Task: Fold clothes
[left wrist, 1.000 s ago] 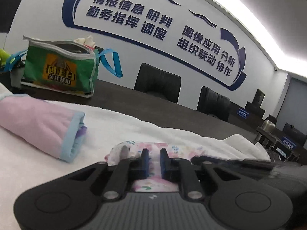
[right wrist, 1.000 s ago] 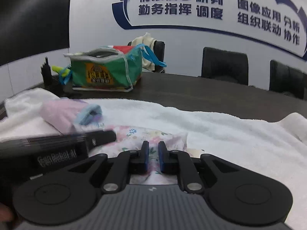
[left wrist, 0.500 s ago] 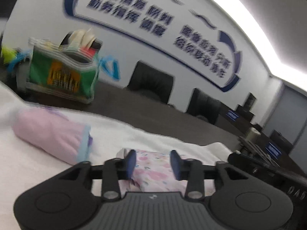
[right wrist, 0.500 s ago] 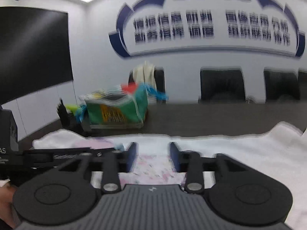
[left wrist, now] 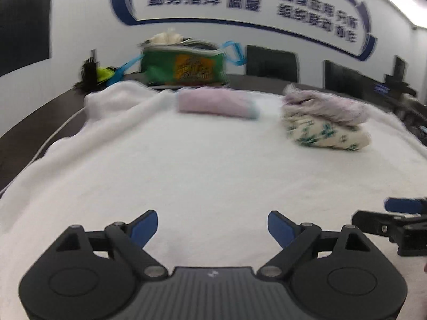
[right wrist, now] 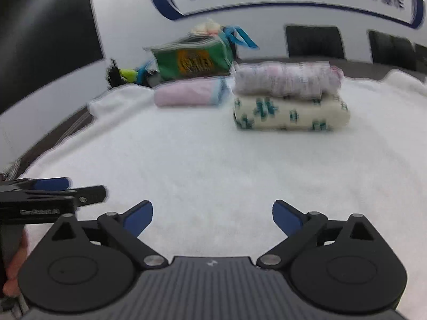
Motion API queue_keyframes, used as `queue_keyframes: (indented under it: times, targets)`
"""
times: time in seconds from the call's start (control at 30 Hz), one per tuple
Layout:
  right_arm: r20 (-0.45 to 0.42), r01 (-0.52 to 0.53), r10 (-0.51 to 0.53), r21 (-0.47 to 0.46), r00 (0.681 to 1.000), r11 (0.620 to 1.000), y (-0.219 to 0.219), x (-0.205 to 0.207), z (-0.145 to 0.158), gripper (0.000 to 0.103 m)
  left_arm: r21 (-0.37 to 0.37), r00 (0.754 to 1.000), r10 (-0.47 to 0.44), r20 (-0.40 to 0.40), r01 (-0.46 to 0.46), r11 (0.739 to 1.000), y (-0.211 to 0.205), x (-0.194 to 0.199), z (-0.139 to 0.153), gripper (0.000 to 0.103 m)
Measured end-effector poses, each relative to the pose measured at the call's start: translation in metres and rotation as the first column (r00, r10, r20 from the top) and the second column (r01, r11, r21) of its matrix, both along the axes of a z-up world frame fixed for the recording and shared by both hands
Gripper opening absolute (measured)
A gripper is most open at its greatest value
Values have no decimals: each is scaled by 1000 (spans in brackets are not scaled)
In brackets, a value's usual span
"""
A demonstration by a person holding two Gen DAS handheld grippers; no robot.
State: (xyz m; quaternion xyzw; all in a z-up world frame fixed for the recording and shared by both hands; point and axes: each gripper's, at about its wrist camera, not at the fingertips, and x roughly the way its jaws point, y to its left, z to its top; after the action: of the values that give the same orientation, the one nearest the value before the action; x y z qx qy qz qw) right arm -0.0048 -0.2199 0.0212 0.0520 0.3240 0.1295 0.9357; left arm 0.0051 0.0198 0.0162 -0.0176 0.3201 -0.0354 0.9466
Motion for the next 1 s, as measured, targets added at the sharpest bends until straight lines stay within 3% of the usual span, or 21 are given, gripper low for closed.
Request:
queue_keyframes:
  times: [0.27, 0.37, 0.6, 0.83, 1.0]
  targets:
    - [-31, 90, -98, -195, 995, 977, 37, 1, -17, 103, 24, 999, 14, -29, -13, 1000, 2, 0, -9, 95]
    - [-48, 129, -140, -186, 989, 974, 37, 2, -14, 103, 41, 999, 14, -42, -12, 999, -2, 3, -11, 101]
    - [-53, 188, -200, -177, 978, 966, 37, 13, -15, 103, 39, 997, 41, -64, -39, 998, -8, 7, -10, 101]
    - [-18, 151, -159, -229, 987, 962, 41, 11, -18, 103, 61, 996, 79, -52, -75, 995, -13, 3, -12, 102]
    - [-10, 162, -167, -180, 986, 970, 37, 7, -21, 103, 61, 993, 105, -54, -101, 993, -13, 5, -13, 103]
